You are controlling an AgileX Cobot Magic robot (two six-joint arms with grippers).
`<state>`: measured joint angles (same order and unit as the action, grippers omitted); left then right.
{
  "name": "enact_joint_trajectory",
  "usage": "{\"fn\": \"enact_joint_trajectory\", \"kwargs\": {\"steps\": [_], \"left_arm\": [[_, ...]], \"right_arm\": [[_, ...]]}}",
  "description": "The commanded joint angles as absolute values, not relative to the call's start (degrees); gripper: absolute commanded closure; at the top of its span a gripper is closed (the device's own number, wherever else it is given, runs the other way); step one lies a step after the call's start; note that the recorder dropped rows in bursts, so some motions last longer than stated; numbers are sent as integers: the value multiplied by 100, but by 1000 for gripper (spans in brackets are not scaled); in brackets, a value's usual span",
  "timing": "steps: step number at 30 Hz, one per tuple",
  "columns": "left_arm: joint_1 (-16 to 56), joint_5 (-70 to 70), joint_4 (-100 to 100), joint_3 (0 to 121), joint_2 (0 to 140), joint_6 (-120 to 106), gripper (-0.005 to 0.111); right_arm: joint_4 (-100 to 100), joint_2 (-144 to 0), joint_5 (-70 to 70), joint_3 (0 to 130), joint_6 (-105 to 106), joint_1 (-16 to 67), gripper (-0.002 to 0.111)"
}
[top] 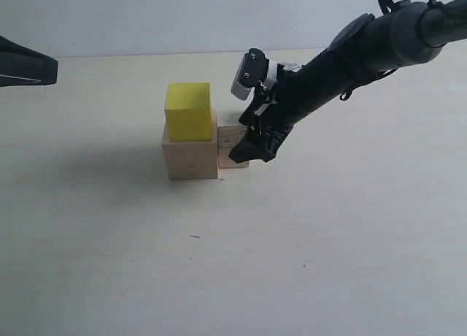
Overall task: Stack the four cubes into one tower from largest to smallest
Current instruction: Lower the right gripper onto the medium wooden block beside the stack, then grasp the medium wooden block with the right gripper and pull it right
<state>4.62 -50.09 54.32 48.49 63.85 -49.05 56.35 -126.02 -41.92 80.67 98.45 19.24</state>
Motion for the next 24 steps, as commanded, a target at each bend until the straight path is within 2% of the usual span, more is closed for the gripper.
{"fn": "enact_joint_trajectory", "kwargs": {"steps": [1, 6, 11, 24], "left_arm": [[476, -5008, 5455, 4823, 6331, -4896, 107], [476, -5008, 5455, 4823, 6331, -4896, 107], [476, -5008, 5443, 4825, 6331, -4896, 107], [476, -4984, 5443, 4825, 6309, -4907, 107]], "right_arm": [[5661, -12603, -4202, 8105, 9892, 1936, 47], [5258, -12603, -4410, 8105, 9892, 1936, 79], [4044, -12518, -4683, 8105, 9569, 1936, 108], [2047, -11821, -4991, 8094, 6888, 1687, 108]]}}
